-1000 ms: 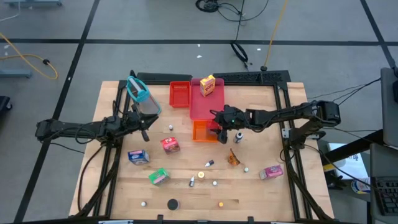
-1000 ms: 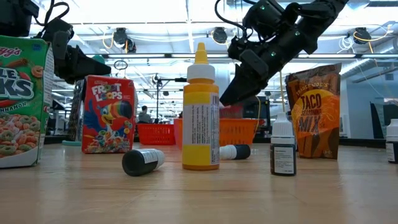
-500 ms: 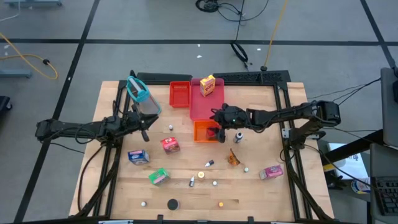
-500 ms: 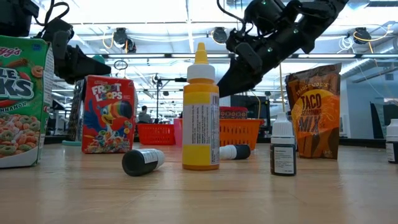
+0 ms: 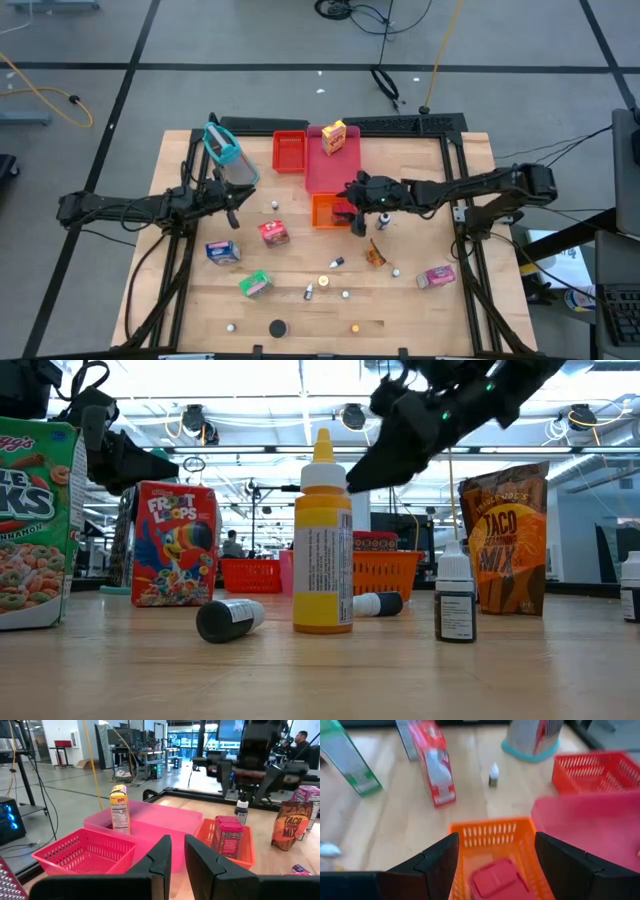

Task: Pick & Place Kitchen Items
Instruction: Put the black food coloring bottle into the red bin

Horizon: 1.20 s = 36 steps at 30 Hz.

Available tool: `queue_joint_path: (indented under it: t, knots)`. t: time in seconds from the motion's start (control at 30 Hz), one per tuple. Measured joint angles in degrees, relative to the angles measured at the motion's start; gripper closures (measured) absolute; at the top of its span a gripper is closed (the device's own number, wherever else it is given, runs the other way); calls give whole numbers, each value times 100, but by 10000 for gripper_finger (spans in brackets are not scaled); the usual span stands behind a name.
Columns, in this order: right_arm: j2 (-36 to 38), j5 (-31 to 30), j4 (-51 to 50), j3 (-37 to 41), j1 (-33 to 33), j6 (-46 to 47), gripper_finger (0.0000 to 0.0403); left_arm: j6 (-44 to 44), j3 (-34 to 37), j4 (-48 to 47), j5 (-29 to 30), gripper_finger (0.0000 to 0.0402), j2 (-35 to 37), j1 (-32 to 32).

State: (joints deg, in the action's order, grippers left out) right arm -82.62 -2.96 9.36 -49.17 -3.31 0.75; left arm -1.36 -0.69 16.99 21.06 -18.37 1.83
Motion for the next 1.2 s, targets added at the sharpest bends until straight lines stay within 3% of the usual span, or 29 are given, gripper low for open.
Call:
queue_joint_path:
  t: [0.1,0.37,0.67,0.93,1.2]
  knots:
    - [460,-55,-484,6,77,44,149,2,0,-3,0,350,1,0]
    - [1387,-1126,-2407,4,549,593,149,14,0,0,0,350,0,2]
    - [1745,-1683,-3661,4,962,1443,149,8,0,2,2,350,2,2]
    - [1739,-1692,-4207,31,1018,2010,149,1,0,2,2,350,2,2]
    - [1738,-1680,-3795,666,1018,2355,149,2,0,0,4,350,2,2]
